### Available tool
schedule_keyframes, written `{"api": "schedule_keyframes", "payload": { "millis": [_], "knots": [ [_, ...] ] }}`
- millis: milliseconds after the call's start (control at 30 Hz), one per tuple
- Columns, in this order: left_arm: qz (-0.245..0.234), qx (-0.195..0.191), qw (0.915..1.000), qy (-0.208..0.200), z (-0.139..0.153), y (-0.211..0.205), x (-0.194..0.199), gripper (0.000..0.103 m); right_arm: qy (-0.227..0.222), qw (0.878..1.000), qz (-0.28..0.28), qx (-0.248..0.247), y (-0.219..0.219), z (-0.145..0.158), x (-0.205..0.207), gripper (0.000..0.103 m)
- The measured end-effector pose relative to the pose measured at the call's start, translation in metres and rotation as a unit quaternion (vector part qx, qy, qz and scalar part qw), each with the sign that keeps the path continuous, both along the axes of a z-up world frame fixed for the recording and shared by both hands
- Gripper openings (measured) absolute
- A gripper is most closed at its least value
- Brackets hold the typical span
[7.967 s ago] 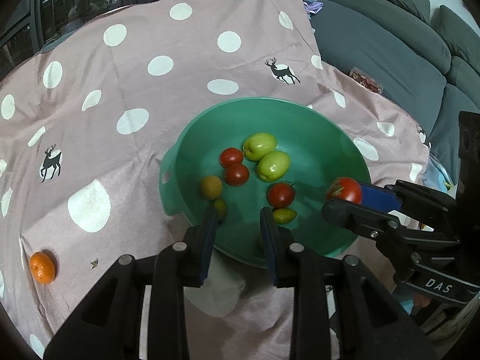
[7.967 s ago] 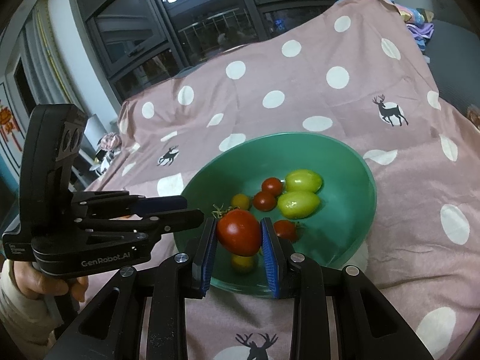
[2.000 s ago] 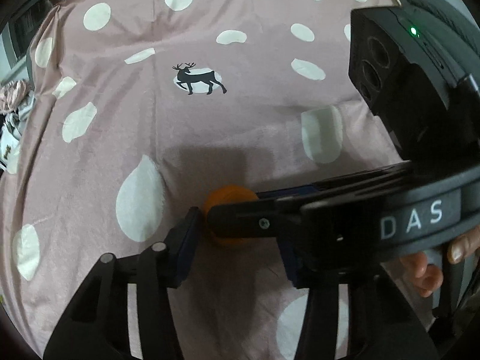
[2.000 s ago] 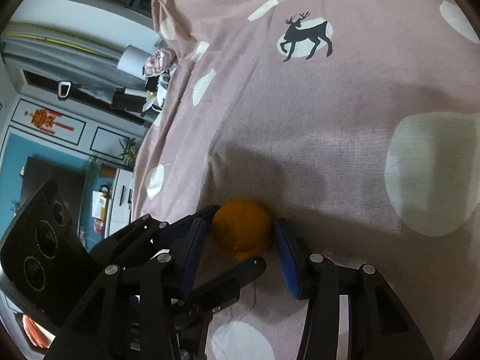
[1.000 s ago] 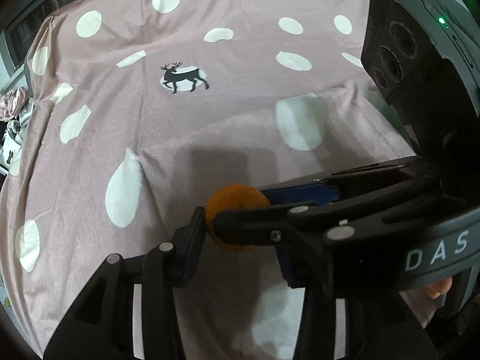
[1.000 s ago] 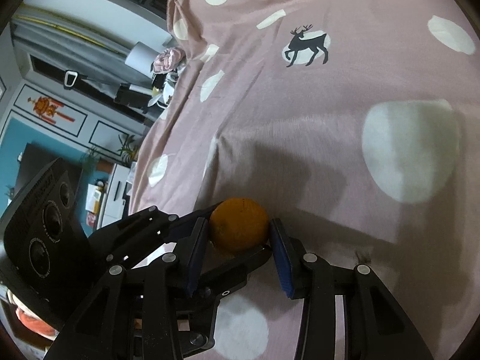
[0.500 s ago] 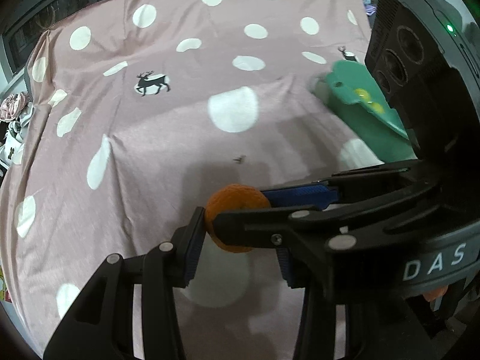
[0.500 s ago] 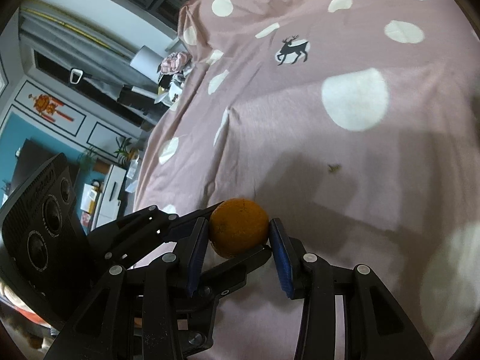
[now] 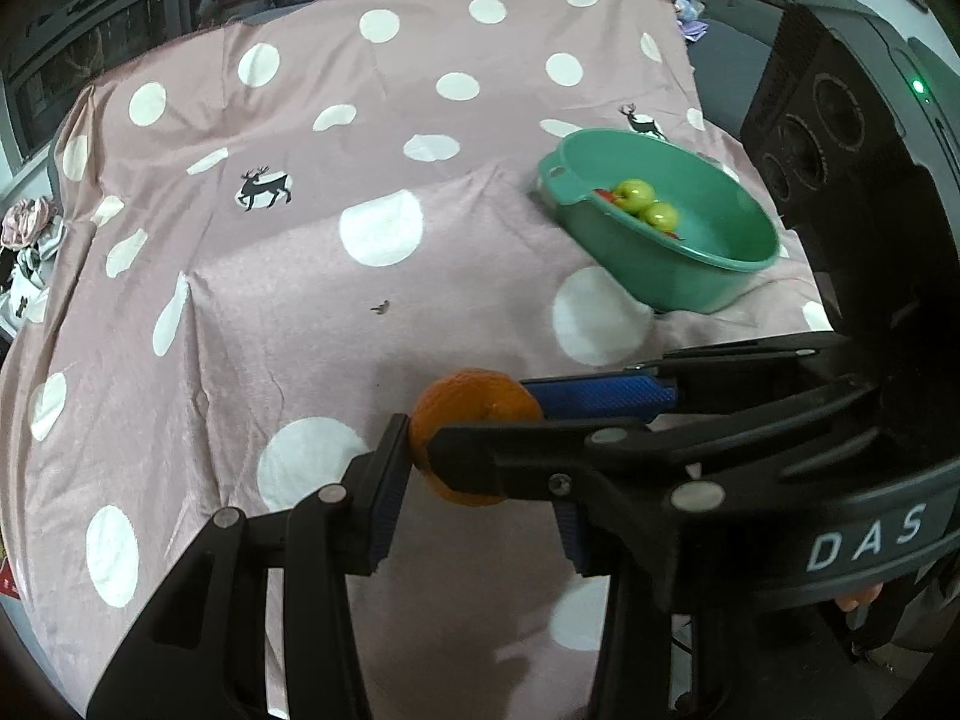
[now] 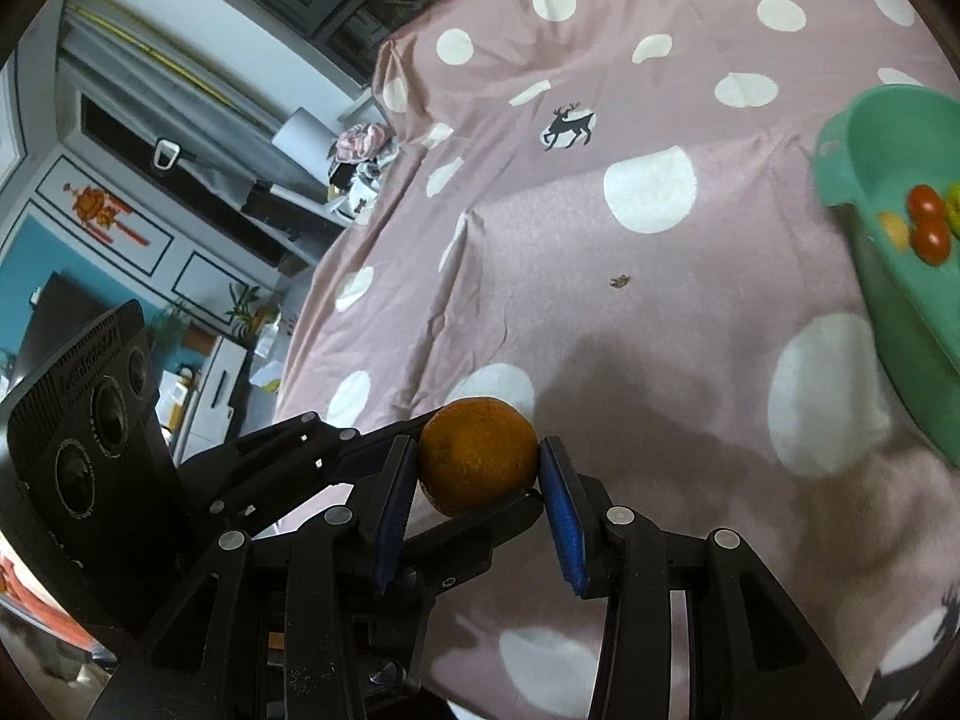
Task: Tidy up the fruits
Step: 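Carry the orange in the right tool over the green bowl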
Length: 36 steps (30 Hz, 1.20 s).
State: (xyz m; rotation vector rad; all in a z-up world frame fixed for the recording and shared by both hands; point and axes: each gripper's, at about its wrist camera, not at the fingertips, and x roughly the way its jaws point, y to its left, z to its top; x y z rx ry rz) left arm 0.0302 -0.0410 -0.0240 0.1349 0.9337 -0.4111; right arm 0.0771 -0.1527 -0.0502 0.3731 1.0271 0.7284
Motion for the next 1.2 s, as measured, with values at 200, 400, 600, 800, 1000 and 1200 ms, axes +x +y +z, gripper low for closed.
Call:
{"api": "schedule_keyframes", "payload": {
  "millis": [200,400,600,800,1000,1200],
  "knots": [
    [-0.006,-0.004,0.9999,-0.007,0.007,-0.006,-0.012,0.043,-0.015,1.0,-0.004,-0.003,-0.008,0.009,-0.016,0.044],
    [-0.008,-0.002,0.9999,-0.007,0.01,-0.014,-0.023,0.043,-0.02,1.0,-0.007,0.002,-0.016,0.009,-0.026,0.043],
    [-0.015,0.005,0.9997,-0.017,0.019,-0.024,-0.028,0.043,-0.03,0.999,-0.013,0.013,-0.027,0.017,-0.035,0.043],
    [-0.019,0.008,0.9994,-0.028,0.026,-0.032,-0.03,0.043,-0.042,0.999,-0.02,0.024,-0.038,0.024,-0.041,0.043],
    [-0.031,0.014,0.9989,-0.032,0.029,-0.045,-0.026,0.043,-0.048,0.998,-0.032,0.031,-0.053,0.027,-0.043,0.043],
    [-0.041,0.019,0.9984,-0.035,0.032,-0.056,-0.022,0.043,-0.053,0.997,-0.042,0.038,-0.066,0.029,-0.043,0.043]
  ]
}}
